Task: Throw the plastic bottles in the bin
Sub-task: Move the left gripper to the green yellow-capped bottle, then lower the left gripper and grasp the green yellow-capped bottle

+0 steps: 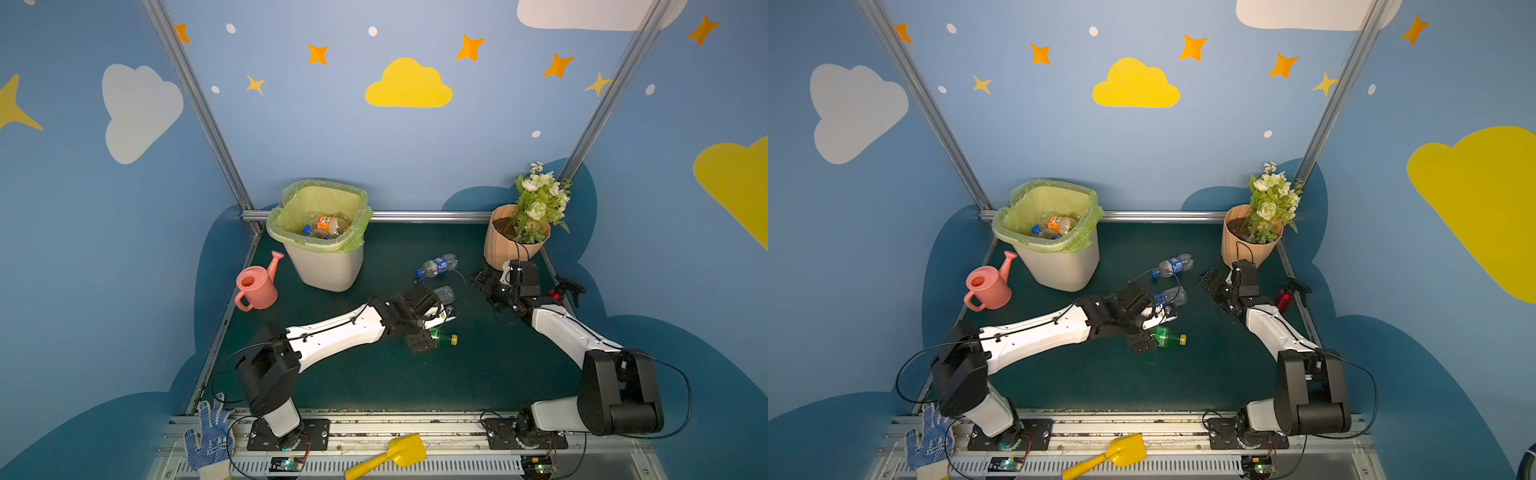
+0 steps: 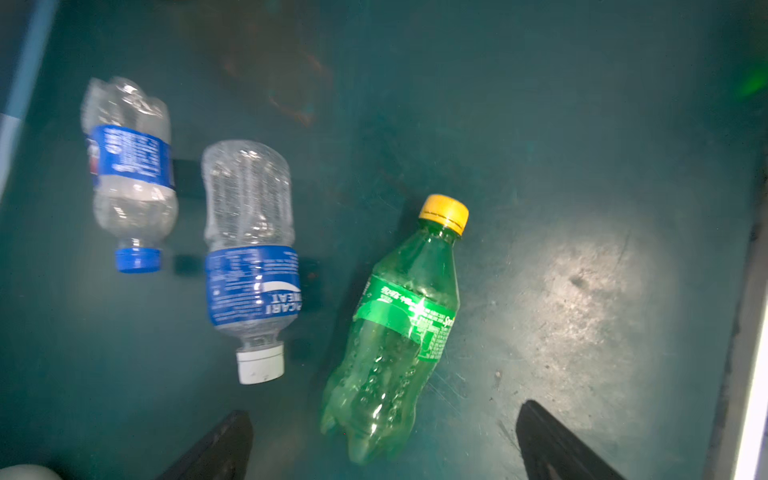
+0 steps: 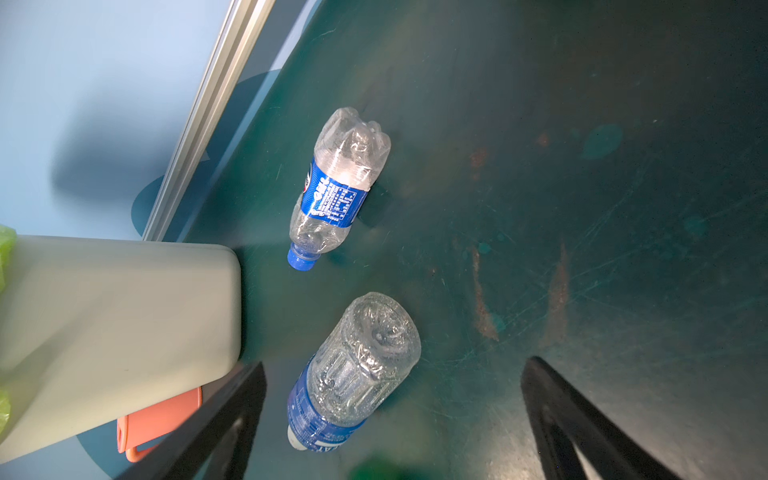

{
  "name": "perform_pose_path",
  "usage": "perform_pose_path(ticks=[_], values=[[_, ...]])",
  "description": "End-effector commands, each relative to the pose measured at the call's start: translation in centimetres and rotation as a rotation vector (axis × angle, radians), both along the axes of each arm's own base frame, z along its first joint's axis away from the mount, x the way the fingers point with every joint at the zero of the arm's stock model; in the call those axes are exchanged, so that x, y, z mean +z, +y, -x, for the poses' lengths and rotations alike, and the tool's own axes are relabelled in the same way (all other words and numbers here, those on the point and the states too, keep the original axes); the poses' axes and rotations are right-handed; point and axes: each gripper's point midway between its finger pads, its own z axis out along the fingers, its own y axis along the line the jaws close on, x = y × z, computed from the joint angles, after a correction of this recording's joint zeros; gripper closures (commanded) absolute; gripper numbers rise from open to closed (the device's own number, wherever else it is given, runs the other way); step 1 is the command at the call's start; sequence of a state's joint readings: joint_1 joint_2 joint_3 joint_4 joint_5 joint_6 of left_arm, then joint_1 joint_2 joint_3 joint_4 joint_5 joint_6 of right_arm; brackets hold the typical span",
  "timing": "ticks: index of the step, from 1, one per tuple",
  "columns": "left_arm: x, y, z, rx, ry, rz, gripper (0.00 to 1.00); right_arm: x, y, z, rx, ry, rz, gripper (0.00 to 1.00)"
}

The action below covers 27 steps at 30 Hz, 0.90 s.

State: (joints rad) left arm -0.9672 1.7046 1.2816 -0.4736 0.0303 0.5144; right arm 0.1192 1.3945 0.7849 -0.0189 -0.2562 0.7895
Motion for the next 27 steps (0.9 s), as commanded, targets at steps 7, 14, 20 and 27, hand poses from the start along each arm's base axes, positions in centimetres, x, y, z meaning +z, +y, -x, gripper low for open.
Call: perform_pose_path(ticks=[7, 14, 20, 27], values=[[-4.4, -0.9, -0.7, -0.039, 0.056, -0.139, 0.12, 0.2, -0.3, 0.1, -0.004, -0.006, -0.024, 0.05], [-6.7, -0.8, -1.1, -0.042, 0.071, -0.193, 0.15, -0.1, -0.6, 0.4, -0.011, -0.002, -0.03, 0.05], [-8.3, -0.5, -0.9, -0.047, 0.099, -0.229, 0.17, -0.2, -0.7, 0.4, -0.01, -0.001, -0.034, 0.05], [-9.9, -0.5, -0.3, -0.048, 0.144, -0.239, 0.27, -0.4, -1.0, 0.6, -0.02, 0.002, -0.036, 0.05]])
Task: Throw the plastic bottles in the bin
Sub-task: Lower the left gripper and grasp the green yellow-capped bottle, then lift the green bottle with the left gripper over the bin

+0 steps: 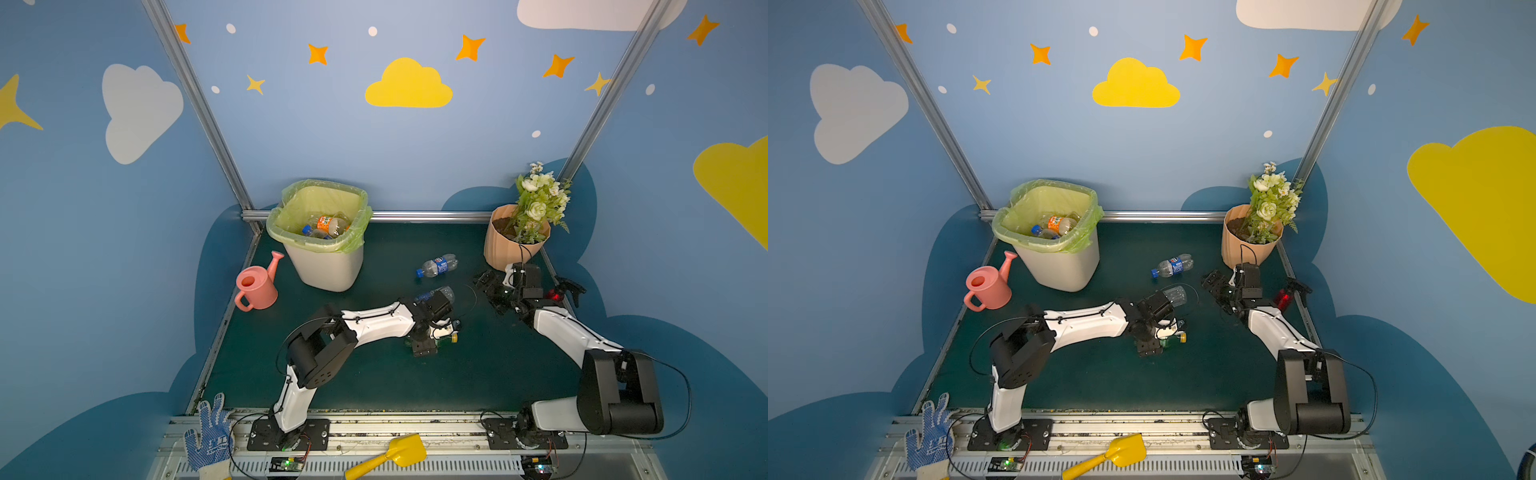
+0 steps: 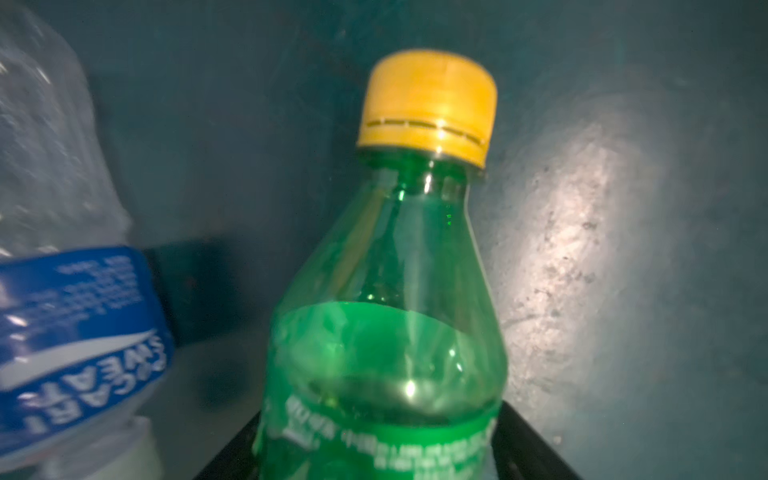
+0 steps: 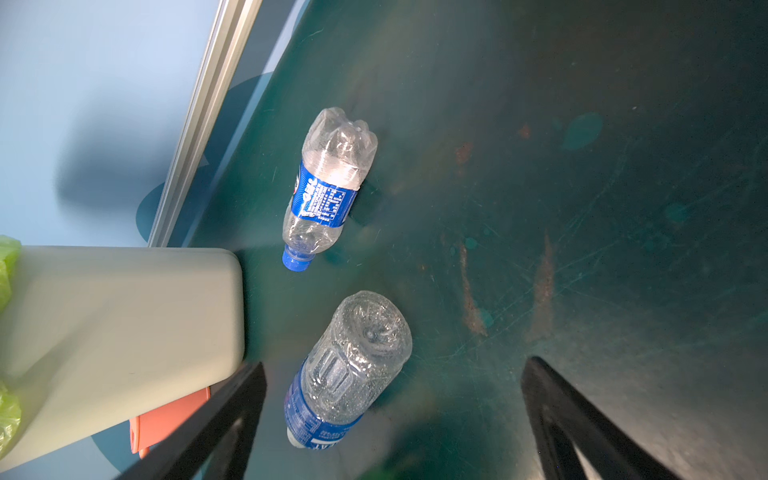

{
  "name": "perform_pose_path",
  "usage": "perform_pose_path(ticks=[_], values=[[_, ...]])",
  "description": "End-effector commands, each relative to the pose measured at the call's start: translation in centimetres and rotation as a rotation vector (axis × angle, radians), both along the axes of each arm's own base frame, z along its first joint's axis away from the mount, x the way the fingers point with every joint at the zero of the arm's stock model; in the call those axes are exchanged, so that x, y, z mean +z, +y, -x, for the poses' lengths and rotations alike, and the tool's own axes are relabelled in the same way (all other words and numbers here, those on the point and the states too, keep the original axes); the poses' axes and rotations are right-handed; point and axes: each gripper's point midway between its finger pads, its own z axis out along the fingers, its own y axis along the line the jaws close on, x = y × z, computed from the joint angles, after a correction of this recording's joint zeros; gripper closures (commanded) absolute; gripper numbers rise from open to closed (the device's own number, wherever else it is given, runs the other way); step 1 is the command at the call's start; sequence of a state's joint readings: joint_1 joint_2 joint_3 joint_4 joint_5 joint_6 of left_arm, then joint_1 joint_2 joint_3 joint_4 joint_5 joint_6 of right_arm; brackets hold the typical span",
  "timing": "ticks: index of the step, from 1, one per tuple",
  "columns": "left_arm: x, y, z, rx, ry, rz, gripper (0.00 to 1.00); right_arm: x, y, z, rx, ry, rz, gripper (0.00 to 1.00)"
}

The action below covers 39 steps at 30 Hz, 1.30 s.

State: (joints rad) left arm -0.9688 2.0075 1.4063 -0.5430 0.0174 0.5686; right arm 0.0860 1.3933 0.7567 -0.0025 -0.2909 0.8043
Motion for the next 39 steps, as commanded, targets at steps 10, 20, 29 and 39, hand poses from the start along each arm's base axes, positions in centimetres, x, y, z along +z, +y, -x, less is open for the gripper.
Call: perform_pose_path(ticks=[10, 20, 29, 39], values=[[0.6, -0.3, 0.4, 0.054, 0.027, 0.086, 0.48, 0.1, -0.5, 0.5, -0.016, -0.011, -0.008, 0.05], [8.1, -0.7, -1.3, 0.2, -0.025, 0.381, 0.52, -0.1, -0.4, 0.5, -0.022, -0.011, -0.021, 0.05], [20.3, 4.2, -5.0, 0.434, -0.268, 0.74, 0.52, -0.5, 0.4, 0.0, -0.003, -0.011, -0.066, 0.05], [36.5, 18.6, -6.1, 0.722, -0.854, 1.032, 0.5, -0.3, 1.8, -0.7, 0.034, -0.02, -0.086, 0.05]])
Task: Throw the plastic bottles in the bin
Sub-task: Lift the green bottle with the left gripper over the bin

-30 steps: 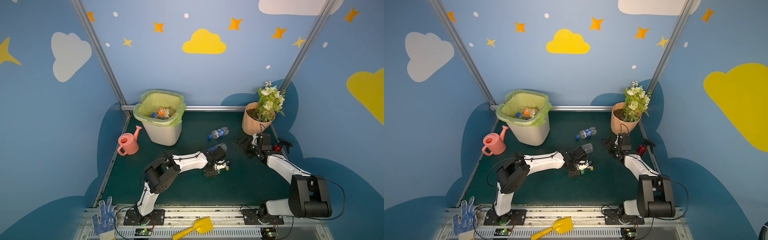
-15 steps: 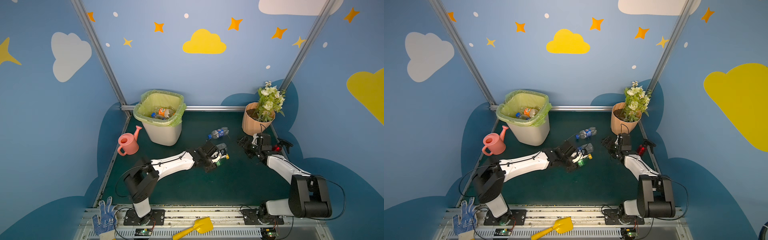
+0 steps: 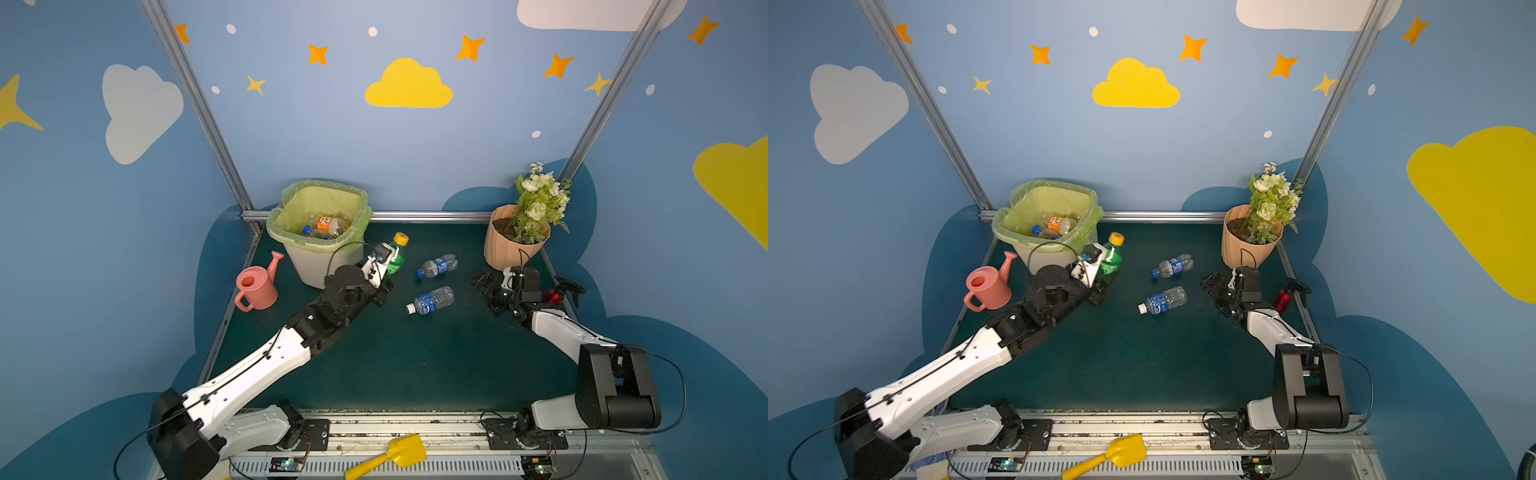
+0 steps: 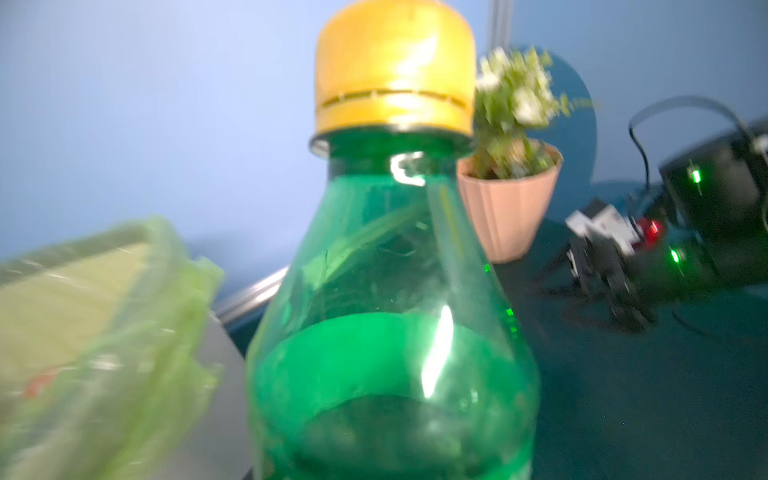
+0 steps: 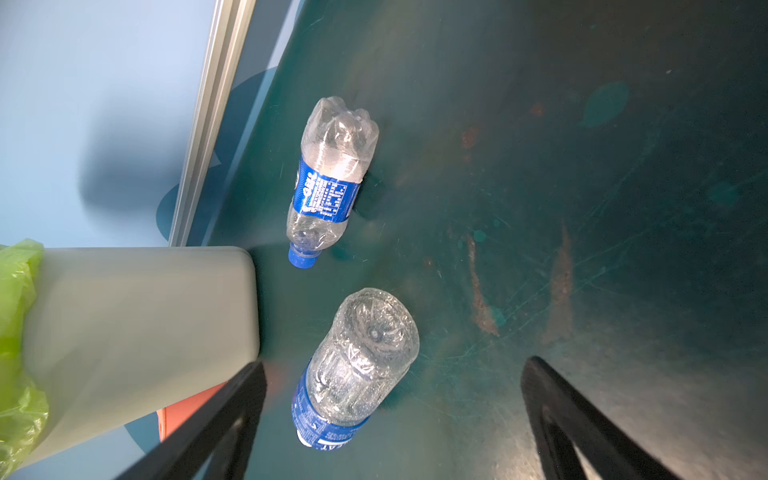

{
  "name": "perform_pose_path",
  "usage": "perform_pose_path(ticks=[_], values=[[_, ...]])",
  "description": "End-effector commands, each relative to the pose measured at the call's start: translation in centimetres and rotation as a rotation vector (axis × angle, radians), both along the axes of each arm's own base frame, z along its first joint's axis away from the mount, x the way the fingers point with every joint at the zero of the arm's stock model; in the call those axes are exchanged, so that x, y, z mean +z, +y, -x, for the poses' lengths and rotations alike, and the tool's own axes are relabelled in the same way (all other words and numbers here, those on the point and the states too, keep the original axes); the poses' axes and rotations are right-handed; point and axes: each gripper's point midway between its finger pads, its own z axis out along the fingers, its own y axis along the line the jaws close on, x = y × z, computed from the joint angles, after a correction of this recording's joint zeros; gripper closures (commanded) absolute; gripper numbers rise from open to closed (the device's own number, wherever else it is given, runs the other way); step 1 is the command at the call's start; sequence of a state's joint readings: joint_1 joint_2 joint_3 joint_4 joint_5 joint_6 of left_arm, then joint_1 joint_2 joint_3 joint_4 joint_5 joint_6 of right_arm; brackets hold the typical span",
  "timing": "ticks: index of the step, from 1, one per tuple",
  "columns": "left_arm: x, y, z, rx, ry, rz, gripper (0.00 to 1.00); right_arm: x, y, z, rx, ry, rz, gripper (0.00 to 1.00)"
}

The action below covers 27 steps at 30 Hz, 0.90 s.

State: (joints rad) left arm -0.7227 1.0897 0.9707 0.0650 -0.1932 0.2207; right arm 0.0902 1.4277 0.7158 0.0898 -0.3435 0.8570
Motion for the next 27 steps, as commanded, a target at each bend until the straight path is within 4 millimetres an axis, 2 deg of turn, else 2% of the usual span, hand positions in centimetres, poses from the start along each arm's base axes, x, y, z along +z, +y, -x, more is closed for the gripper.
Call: perform_pose_path(ticks=[1, 5, 10, 13, 15, 18, 21, 23, 25, 26, 27], values=[[6.5, 5.4, 0.0, 0.19, -0.207, 0.092, 0.49, 0.8, 0.9, -0.7, 0.025, -0.029, -0.015, 0.05], [12.8, 9.6, 2.3, 0.263, -0.398, 0.122, 0.49, 1.0, 1.3, -0.9, 0.037, -0.033, -0.017, 0.05], [19.1, 11.7, 5.9, 0.263, -0.585, 0.115, 0.47, 1.2, 1.6, -1.1, 0.042, -0.036, -0.014, 0.05], [21.3, 12.3, 7.3, 0.264, -0.66, 0.129, 0.47, 1.1, 1.9, -1.0, 0.047, -0.035, -0.015, 0.05], [21.8, 12.4, 7.2, 0.271, -0.681, 0.128, 0.47, 1.2, 2.0, -1.0, 0.051, -0.036, -0.015, 0.05], [20.9, 12.1, 4.8, 0.295, -0.641, 0.106, 0.46, 1.5, 2.0, -1.0, 0.051, -0.043, -0.014, 0.05], [18.3, 11.9, -0.1, 0.315, -0.527, 0.086, 0.43, 1.8, 2.0, -0.9, 0.049, -0.05, -0.014, 0.05], [16.2, 13.0, -4.1, 0.343, -0.427, 0.109, 0.39, 2.1, 2.0, -0.7, 0.049, -0.054, -0.012, 0.05], [13.2, 15.0, -9.2, 0.384, -0.283, 0.181, 0.34, 2.3, 1.8, -0.5, 0.045, -0.058, -0.007, 0.05], [12.6, 16.2, -10.6, 0.401, -0.243, 0.202, 0.3, 2.3, 1.8, -0.4, 0.045, -0.057, -0.004, 0.05], [11.5, 16.7, -12.1, 0.421, -0.183, 0.21, 0.21, 2.5, 1.7, -0.4, 0.044, -0.062, -0.001, 0.05]])
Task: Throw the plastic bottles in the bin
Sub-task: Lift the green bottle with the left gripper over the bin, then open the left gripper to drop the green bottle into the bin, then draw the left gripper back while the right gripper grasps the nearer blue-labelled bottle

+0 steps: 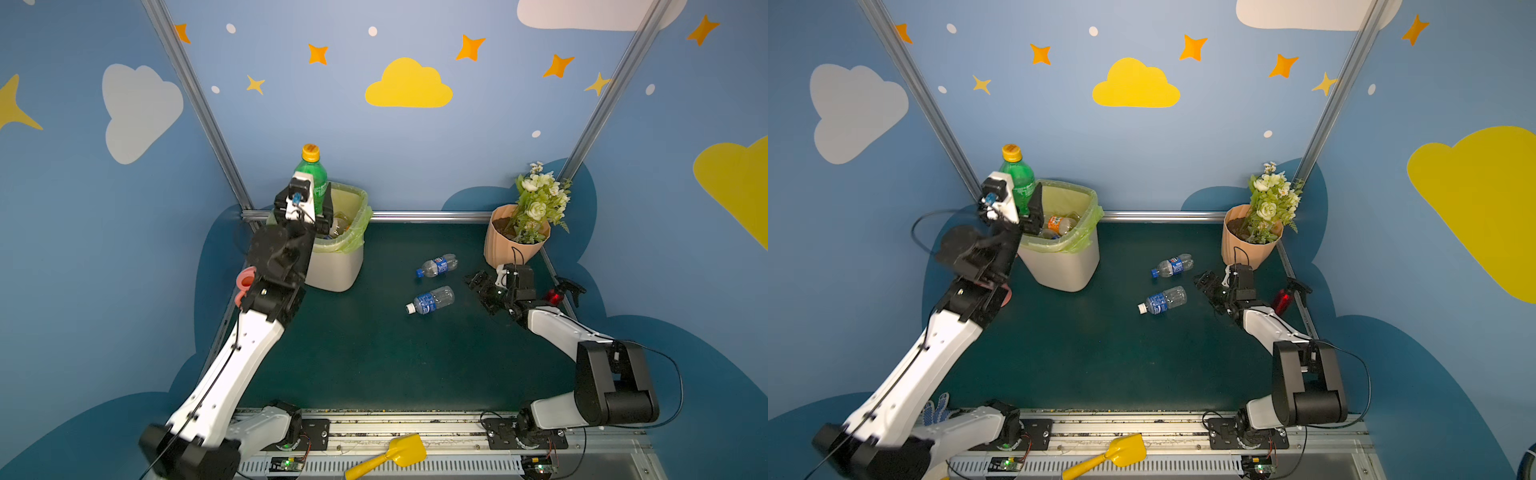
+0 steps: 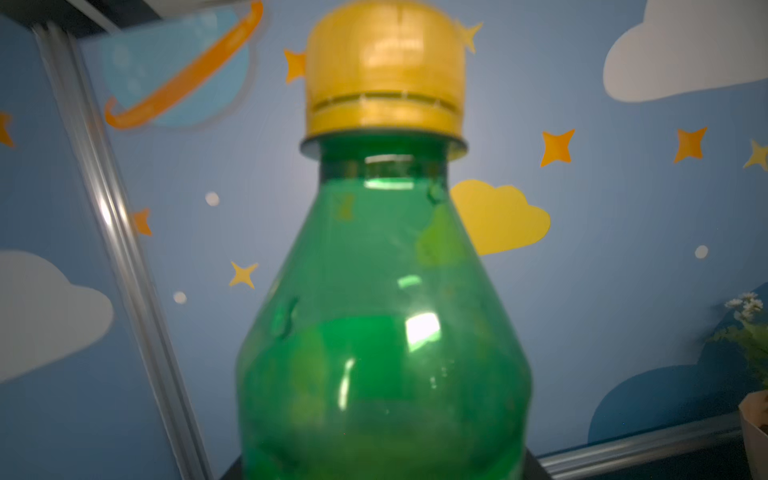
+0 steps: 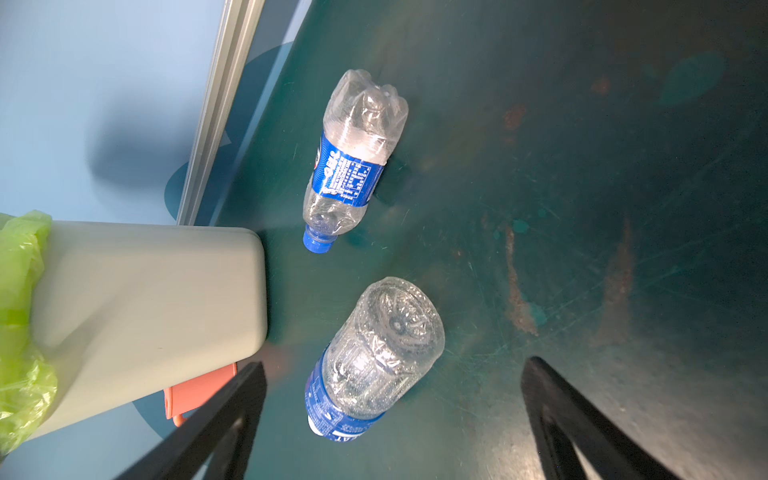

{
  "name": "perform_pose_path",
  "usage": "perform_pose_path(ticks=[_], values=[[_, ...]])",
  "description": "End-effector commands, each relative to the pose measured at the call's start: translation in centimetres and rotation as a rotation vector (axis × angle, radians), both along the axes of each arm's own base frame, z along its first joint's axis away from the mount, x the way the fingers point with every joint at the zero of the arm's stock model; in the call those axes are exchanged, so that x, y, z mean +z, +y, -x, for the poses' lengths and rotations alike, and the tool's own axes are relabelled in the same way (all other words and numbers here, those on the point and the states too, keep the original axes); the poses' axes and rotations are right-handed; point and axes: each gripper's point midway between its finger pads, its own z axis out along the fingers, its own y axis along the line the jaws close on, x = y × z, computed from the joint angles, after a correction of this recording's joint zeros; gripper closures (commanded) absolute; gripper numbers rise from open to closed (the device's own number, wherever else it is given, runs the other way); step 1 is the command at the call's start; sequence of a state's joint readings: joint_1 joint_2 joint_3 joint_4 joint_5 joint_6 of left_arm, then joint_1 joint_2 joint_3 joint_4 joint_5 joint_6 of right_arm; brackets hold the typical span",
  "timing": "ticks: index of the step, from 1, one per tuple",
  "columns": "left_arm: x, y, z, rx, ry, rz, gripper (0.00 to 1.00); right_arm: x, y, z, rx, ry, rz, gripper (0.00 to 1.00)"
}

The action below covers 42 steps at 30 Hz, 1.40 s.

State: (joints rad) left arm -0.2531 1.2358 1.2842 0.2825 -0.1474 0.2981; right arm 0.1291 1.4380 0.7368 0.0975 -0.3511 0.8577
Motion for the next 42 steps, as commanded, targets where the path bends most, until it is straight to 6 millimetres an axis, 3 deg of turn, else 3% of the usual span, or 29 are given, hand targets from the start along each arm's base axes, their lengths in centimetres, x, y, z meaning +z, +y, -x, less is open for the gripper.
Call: perform_pose_path(ticks=[1, 2, 5, 10, 14, 18, 26, 37, 42], values=[[-3.8, 1.5, -4.2, -0.021, 0.185, 0.142, 0.08, 2.1, 0.0, -0.1, 0.0, -0.048, 0.01, 0.05], [-3.8, 1.5, -4.5, -0.019, 0.196, 0.135, 0.0, 2.2, -0.1, 0.0, 0.0, -0.051, 0.016, 0.05], [-2.2, 1.8, -3.5, -0.015, 0.147, 0.142, 0.0, 2.5, -0.5, 0.2, -0.012, -0.056, 0.034, 0.05], [1.2, 3.4, 1.3, 0.03, 0.007, 0.148, 0.0, 2.6, -0.2, 0.4, -0.003, -0.052, 0.029, 0.05], [1.3, 4.5, 4.3, 0.063, -0.041, 0.141, 0.0, 2.4, 0.4, 0.5, 0.01, -0.037, 0.023, 0.05], [0.0, 5.2, 6.0, 0.087, -0.02, 0.135, 0.0, 1.9, 1.6, 1.1, 0.027, -0.01, 0.022, 0.05], [-2.4, 6.6, 7.6, 0.151, 0.031, 0.162, 0.0, 0.0, 5.2, 2.5, 0.081, 0.074, 0.005, 0.05], [-8.7, 6.9, 10.1, 0.132, 0.13, 0.25, 0.0, -3.0, 9.6, 3.1, 0.155, 0.2, 0.029, 0.05], [-11.1, 7.3, 11.2, 0.141, 0.167, 0.279, 0.0, -4.4, 10.2, 2.5, 0.14, 0.257, 0.05, 0.05]])
